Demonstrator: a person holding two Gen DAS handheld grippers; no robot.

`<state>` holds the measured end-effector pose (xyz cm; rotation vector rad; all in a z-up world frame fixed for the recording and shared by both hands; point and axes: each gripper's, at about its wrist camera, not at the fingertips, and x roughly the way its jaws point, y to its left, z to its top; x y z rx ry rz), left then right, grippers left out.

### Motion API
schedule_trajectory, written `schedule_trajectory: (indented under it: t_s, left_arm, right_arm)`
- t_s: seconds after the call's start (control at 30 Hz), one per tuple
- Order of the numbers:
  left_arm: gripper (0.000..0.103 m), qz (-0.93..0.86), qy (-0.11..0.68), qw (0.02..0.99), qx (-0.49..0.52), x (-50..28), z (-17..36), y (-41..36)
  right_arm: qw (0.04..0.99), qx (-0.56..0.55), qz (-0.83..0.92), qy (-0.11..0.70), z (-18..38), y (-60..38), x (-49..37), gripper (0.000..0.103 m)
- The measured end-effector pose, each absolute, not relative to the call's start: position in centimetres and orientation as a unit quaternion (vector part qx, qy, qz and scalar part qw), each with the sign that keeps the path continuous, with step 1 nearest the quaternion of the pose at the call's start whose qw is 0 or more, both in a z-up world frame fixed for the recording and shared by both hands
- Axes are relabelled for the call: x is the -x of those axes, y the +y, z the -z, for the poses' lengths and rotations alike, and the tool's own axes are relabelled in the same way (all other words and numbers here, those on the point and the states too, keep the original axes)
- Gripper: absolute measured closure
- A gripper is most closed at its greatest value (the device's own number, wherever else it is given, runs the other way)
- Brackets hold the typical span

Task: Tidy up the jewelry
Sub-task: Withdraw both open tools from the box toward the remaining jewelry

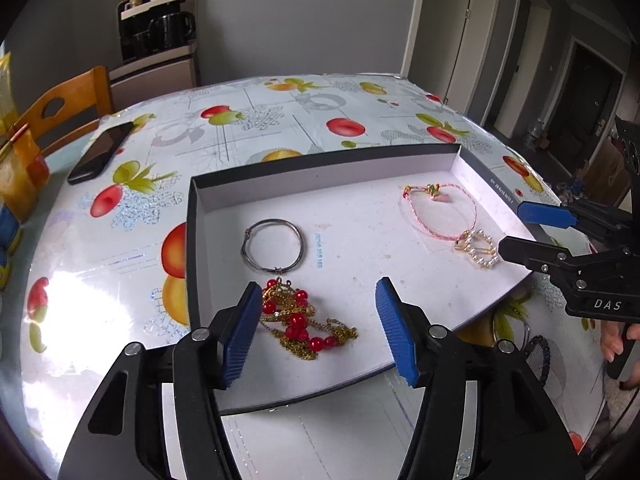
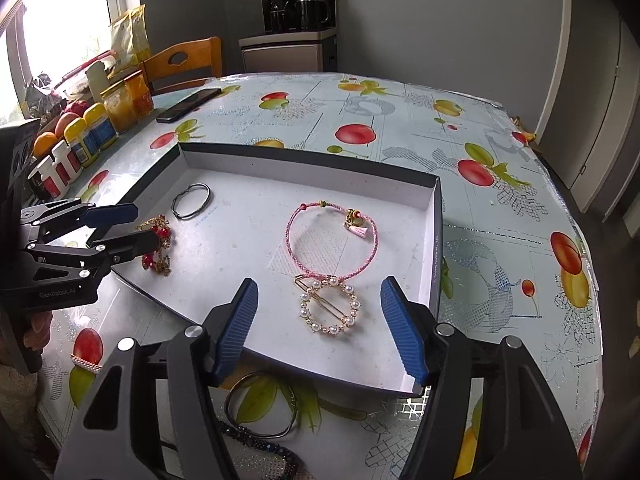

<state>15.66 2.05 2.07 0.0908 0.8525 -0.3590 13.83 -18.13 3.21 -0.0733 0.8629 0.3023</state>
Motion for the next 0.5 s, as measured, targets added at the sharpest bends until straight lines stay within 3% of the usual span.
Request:
schedule_trajectory:
  t_s: [0.23,0.3,0.5]
  left_arm:
    - [0.024,0.157,0.376,0.912,-0.051,-13.4,-5.1,2.5]
    - [0.022,0.153,0.372,0.914,-0.057,-12.7,-5.5,2.7]
    - [0.017,0.137,0.366,0.918,-0.070,-10.6,-6.1,3.4]
  right_arm:
    - [0.909,0.007,-0.152,0.387,-5.1,-19.6,-12.0,0.026]
    - [0.913,-0.003,-0.155,0.377,-5.7,-20.0,-11.2,0.018]
    - [0.922,-0.019,-0.154,0.355,-7.0,-21.1,-9.4,0.006]
